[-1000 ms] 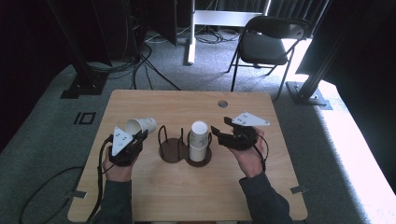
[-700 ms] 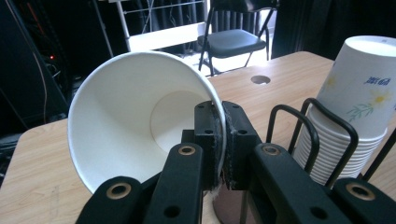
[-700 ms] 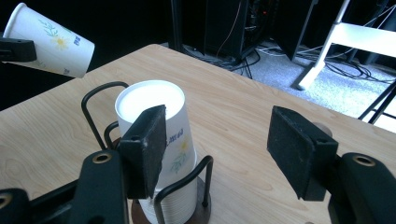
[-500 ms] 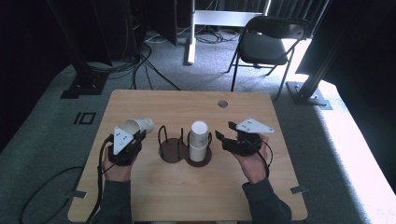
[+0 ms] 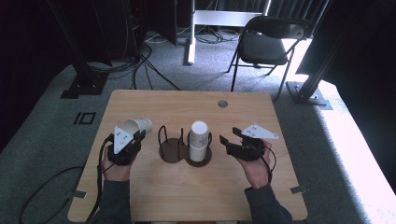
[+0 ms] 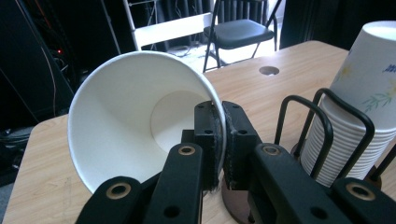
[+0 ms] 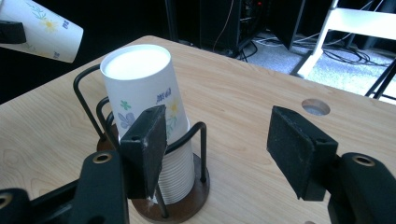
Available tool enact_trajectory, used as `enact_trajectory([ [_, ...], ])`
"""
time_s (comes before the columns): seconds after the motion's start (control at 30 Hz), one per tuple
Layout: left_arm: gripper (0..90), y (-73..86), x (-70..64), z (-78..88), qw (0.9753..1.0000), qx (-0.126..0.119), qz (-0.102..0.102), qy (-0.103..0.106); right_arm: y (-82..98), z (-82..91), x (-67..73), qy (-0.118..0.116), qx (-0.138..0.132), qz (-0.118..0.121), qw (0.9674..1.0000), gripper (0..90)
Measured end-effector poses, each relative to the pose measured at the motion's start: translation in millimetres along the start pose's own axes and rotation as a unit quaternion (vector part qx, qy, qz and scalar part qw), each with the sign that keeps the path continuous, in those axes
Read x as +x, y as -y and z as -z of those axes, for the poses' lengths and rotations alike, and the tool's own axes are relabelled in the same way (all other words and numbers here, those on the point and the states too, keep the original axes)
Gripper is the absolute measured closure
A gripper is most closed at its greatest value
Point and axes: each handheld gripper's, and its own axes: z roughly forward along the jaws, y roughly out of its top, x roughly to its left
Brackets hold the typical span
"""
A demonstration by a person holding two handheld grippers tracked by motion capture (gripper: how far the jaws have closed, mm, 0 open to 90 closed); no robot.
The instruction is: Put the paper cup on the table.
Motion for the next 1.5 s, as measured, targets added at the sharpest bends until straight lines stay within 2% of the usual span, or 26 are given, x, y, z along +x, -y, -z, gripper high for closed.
enact_trajectory([
  [0.37,86.4,-0.9,1.3,-0.7,0.9997,0.018,-0.014,0.007,6.6,2.5,-5.6,0.003,0.002,-0.008,1.0,37.4],
  [1.0,86.5,0.6,8.1,-2.6,0.9989,0.043,-0.013,0.011,10.5,5.5,-11.0,0.008,0.005,-0.012,0.9999,37.7],
  [1.5,86.6,3.3,10.3,-6.8,0.9973,0.07,-0.018,0.013,14.9,7.1,-15.2,0.011,0.007,-0.016,0.9998,37.7],
])
